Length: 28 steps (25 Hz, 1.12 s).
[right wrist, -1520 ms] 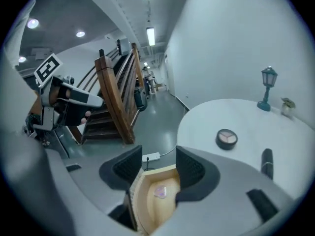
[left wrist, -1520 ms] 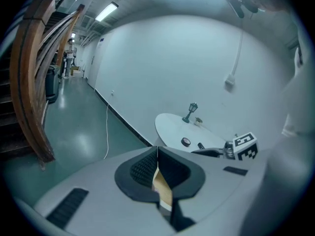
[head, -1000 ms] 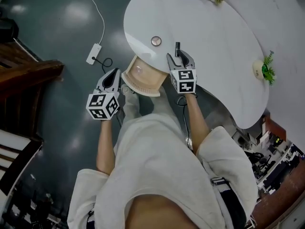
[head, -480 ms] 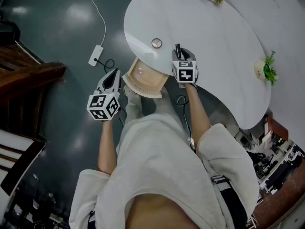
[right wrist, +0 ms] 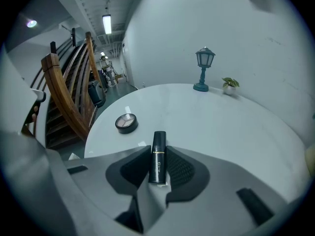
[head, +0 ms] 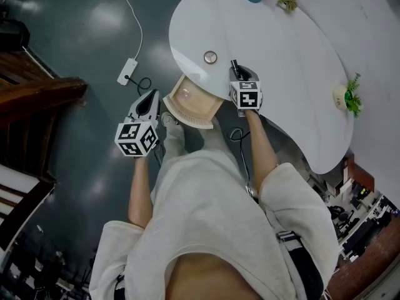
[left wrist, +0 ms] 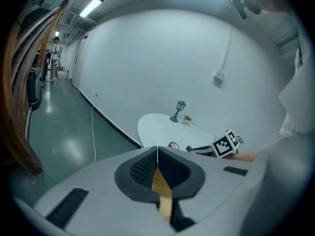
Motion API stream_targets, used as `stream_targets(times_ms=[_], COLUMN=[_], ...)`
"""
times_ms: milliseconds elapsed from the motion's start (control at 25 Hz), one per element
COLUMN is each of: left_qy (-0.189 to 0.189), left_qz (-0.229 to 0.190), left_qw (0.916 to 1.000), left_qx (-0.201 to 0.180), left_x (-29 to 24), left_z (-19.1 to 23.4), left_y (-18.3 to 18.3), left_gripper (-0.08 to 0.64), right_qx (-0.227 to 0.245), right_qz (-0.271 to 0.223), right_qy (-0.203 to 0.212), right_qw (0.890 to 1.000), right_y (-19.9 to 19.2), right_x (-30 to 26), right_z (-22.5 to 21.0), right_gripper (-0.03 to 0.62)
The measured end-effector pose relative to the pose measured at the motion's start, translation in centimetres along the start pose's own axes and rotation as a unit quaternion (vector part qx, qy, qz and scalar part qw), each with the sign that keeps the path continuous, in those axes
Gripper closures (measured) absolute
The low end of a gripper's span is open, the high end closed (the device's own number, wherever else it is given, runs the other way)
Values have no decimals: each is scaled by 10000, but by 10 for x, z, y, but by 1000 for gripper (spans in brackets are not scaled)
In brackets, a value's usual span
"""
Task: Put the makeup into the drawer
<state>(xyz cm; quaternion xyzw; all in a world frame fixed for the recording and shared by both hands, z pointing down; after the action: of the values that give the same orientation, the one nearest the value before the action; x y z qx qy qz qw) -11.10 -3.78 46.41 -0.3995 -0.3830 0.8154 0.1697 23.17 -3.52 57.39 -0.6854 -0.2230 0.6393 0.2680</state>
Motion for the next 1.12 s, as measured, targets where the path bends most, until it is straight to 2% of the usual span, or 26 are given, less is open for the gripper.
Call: stream_targets(times_ms=[200, 480, 760, 960, 1120], left_qy=[70, 288, 619, 873, 1022], left_qz=[-79, -211, -329, -396, -391], left_qw=[9999, 9992, 9968, 9936, 9910], left_qx=[15, 155, 387, 605, 776], left_x=[7, 23, 50, 68, 81], left_z=[2, 2, 16, 35, 47], left_y=[-1, -13, -27, -40, -51], left_gripper=[548, 548, 548, 548, 549], right_qx=[226, 706, 1179, 1420, 1643], right_qz=[-366, -739, -588, -411, -46], right_qy=[376, 1373, 2060, 2340, 2440], right_qw=[9984, 9852, 9696, 9609, 9558], right_y=[8, 5, -2, -6, -20], right_x=[22, 48, 44, 28, 8], right_z=[22, 83, 144, 175, 192], right_gripper=[497, 497, 497, 497, 497])
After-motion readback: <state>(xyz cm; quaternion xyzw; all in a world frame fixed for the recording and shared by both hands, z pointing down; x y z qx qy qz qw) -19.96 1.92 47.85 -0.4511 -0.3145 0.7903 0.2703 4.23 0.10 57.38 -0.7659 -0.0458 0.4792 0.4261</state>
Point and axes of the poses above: the fingertips, and each gripper's own axes: x backward along the fingers, z to its left, y out of its top, the point moved 9 cm from there along x, backward along the fingers, and after that the axes turned 2 degrees about -z, right-handed, at the moved point
